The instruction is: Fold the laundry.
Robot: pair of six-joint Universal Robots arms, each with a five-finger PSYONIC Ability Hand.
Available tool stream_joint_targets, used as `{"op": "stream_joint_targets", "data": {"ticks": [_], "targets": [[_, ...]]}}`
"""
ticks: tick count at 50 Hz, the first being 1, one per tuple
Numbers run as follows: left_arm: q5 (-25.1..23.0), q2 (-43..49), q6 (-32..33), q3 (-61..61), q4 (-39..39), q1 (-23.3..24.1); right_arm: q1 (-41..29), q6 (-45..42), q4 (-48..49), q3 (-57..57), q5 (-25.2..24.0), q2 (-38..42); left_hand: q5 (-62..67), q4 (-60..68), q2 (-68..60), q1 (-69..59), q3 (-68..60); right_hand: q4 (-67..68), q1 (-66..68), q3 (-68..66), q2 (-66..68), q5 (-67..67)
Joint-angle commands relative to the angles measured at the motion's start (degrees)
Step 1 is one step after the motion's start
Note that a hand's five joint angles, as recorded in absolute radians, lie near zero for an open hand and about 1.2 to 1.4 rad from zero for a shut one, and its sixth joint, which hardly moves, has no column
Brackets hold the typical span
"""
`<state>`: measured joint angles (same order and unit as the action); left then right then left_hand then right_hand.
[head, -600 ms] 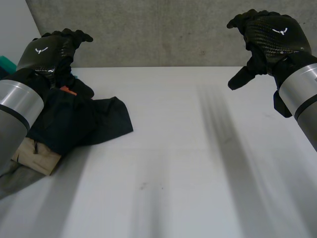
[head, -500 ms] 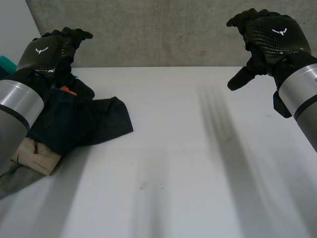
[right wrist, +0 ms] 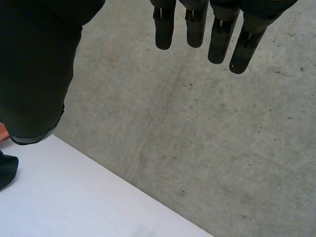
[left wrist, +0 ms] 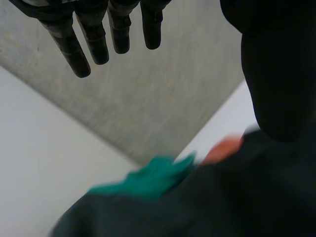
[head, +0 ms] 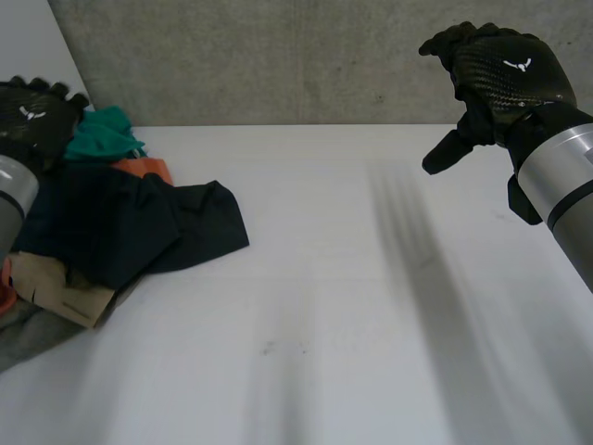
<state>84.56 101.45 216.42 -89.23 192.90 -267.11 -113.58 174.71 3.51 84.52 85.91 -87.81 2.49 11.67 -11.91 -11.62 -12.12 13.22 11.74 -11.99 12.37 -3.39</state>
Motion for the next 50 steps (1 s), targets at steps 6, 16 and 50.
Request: {"op": "stream_joint_targets", "data": {"ticks": [6, 16, 50], "targets": [[0.0, 17.3, 13.9, 6.0, 10.1, -10.0, -0.1, -0.1, 0.1, 1.2, 0.0, 0.0, 9.0, 9.8, -9.5, -9.8, -9.3, -3.2, -1.7, 2.0, -2.4, 3.4], [0.3, 18.9, 13.3, 9.3, 11.2, -9.4, -0.1, -0.2, 0.2, 1.6, 0.0, 0.2, 67.5, 68.3, -68.1, -68.4, -67.9, -3.2, -1.7, 2.0, -2.4, 3.4], [-4.4, 18.0, -31.8, 9.7, 15.7, 40.3, 1.0, -1.7, 0.3, 0.5, 0.1, -1.6, 27.3, 28.1, -27.9, -28.2, -27.7, -3.2, -1.7, 2.0, -2.4, 3.4]]}}
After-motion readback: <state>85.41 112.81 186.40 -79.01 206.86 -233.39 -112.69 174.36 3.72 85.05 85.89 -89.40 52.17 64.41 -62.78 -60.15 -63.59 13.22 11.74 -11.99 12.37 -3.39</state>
